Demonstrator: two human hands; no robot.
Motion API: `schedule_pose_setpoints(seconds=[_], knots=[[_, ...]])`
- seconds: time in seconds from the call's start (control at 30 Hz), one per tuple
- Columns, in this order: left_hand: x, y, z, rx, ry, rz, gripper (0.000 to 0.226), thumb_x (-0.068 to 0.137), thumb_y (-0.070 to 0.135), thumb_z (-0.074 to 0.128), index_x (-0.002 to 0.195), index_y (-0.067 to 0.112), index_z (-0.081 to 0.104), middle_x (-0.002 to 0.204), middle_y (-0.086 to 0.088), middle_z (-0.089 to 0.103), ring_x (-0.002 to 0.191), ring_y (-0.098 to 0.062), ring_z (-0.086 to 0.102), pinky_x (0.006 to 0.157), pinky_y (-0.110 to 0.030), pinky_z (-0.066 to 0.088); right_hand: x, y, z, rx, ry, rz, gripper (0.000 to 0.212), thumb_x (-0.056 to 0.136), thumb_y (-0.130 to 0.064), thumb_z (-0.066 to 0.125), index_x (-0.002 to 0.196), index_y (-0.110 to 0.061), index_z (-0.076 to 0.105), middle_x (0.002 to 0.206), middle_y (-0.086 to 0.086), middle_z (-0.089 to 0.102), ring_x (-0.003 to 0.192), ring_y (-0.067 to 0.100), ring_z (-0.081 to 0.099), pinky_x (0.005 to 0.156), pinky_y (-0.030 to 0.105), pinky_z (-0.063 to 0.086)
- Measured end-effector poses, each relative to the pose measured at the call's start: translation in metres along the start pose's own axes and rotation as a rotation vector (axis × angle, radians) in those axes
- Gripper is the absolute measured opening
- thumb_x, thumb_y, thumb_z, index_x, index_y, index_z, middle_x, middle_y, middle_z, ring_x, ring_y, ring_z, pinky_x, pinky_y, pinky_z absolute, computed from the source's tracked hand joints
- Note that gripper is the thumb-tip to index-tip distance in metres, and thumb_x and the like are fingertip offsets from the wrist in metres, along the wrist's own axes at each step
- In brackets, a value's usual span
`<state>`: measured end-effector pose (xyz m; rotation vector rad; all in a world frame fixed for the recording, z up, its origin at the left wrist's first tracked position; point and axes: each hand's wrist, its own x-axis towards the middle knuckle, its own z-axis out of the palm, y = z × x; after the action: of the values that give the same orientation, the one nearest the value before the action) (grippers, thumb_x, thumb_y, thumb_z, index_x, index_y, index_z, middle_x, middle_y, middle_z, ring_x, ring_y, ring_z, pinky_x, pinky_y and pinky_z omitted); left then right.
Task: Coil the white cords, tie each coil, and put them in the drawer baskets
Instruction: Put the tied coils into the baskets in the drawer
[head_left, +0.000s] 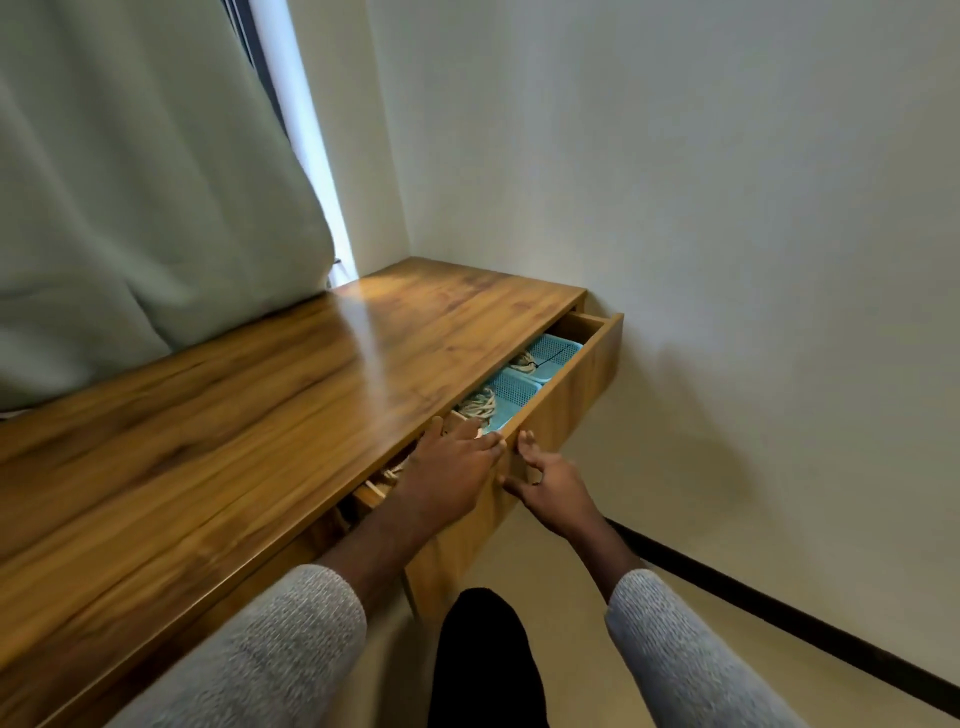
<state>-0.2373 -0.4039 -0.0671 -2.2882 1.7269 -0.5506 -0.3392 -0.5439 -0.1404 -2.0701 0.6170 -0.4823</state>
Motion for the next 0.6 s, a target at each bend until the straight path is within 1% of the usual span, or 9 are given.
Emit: schedule_pose_setpoints(seconds=[0.07, 0.13, 0.3, 0.43, 0.5, 0.6], knots=[[-0.010, -0.013, 0.005, 0.026, -0.012, -0.051, 0.052, 0.095, 0.030, 0.055, 0.145, 0.026, 0.045, 0.150, 0.007, 0.047, 0.141, -0.019, 0.036, 0.097, -0.049, 0.034, 0.008, -0.009, 0.014, -0.035, -0.040, -0.020, 0.078, 0.088, -0.038, 0.075, 0.153, -0.017, 0.038, 0.162, -0.003, 0.030, 0.149, 0.011, 0.029, 0.121, 0.030, 0.026], [-0.019, -0.025, 0.009, 0.051, -0.028, -0.099, 0.053, 0.095, 0.030, 0.056, 0.146, 0.027, 0.043, 0.153, 0.006, 0.043, 0.143, -0.019, 0.033, 0.096, -0.049, 0.034, 0.015, -0.018, 0.026, -0.081, -0.076, -0.049, 0.075, 0.091, -0.039, 0.071, 0.154, -0.017, 0.037, 0.163, -0.002, 0.028, 0.150, 0.012, 0.028, 0.121, 0.031, 0.025], [-0.036, -0.051, 0.019, 0.126, -0.086, -0.174, 0.065, 0.096, 0.030, 0.055, 0.154, 0.023, 0.026, 0.164, 0.002, 0.021, 0.148, -0.022, 0.022, 0.097, -0.050, 0.036, 0.031, -0.039, 0.047, -0.178, -0.143, -0.106, 0.073, 0.095, -0.037, 0.067, 0.156, -0.015, 0.033, 0.166, 0.000, 0.021, 0.152, 0.016, 0.024, 0.120, 0.028, 0.020], [-0.037, -0.064, 0.021, 0.089, -0.097, -0.296, 0.076, 0.093, 0.030, 0.061, 0.155, 0.022, 0.018, 0.162, -0.001, 0.025, 0.146, -0.022, 0.028, 0.097, -0.049, 0.039, 0.039, -0.053, 0.058, -0.245, -0.196, -0.140, 0.075, 0.096, -0.038, 0.065, 0.157, -0.015, 0.029, 0.167, 0.003, 0.018, 0.151, 0.023, 0.026, 0.120, 0.032, 0.023], [-0.034, -0.070, 0.022, 0.055, -0.102, -0.318, 0.075, 0.094, 0.032, 0.061, 0.155, 0.023, 0.018, 0.162, 0.000, 0.026, 0.145, -0.021, 0.029, 0.099, -0.049, 0.039, 0.043, -0.056, 0.062, -0.294, -0.217, -0.161, 0.075, 0.097, -0.039, 0.063, 0.158, -0.013, 0.027, 0.167, 0.005, 0.017, 0.151, 0.026, 0.027, 0.119, 0.033, 0.025], [-0.030, -0.080, 0.018, -0.022, -0.143, -0.316, 0.074, 0.094, 0.039, 0.059, 0.154, 0.028, 0.018, 0.160, 0.004, 0.027, 0.144, -0.019, 0.029, 0.101, -0.053, 0.038, 0.050, -0.057, 0.065, -0.328, -0.224, -0.173, 0.070, 0.099, -0.037, 0.061, 0.156, -0.012, 0.031, 0.166, 0.006, 0.019, 0.150, 0.026, 0.029, 0.118, 0.032, 0.026]])
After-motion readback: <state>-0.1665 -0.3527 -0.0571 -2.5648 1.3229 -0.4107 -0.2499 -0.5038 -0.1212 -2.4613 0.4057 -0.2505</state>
